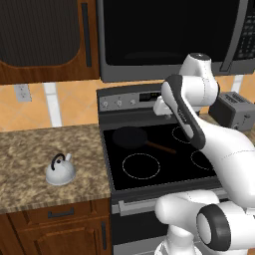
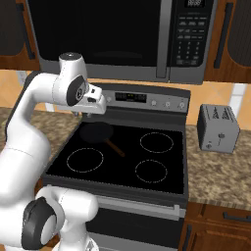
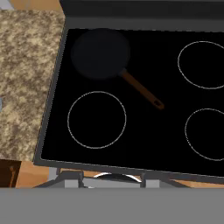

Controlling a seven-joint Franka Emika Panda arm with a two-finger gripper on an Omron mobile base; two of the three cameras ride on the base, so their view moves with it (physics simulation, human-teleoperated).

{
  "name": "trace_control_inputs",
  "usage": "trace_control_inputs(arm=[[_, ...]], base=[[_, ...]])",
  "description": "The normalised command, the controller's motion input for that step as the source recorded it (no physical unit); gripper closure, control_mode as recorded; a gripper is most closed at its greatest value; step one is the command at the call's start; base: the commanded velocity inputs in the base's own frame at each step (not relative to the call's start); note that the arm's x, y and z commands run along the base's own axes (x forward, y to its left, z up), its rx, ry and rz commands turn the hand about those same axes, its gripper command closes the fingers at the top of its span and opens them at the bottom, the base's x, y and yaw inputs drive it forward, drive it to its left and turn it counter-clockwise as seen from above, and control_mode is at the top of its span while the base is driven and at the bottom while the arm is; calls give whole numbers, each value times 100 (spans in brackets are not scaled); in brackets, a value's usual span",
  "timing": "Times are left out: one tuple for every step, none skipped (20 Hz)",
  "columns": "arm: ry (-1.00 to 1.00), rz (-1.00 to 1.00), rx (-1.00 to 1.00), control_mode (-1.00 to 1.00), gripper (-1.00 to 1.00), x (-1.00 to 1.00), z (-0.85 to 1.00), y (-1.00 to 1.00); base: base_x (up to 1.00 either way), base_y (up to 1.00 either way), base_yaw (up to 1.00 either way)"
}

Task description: Pick the kettle from the counter and place it on a stove burner. Then turn the burner on.

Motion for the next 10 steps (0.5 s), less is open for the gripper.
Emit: trace_control_inputs(arm=[[0, 0, 10, -100, -100, 0, -3, 0], [0, 0, 28, -100, -100, 0, -24, 0], [0, 0, 0, -100, -100, 0, 0, 0], [0, 0, 0, -100, -100, 0, 0, 0], [0, 0, 0, -100, -100, 0, 0, 0], [0, 0, 0, -100, -100, 0, 0, 0], [0, 0, 0, -100, -100, 0, 0, 0], [0, 0, 0, -100, -100, 0, 0, 0], [0, 0, 0, -100, -100, 0, 0, -2], [0, 0, 0, -100, -100, 0, 0, 0]], base=[[0, 0, 0], [0, 0, 0], [0, 0, 0], [0, 0, 0], [0, 0, 0], [0, 0, 0], [0, 0, 0], [0, 0, 0], [0, 0, 0], [0, 0, 0]])
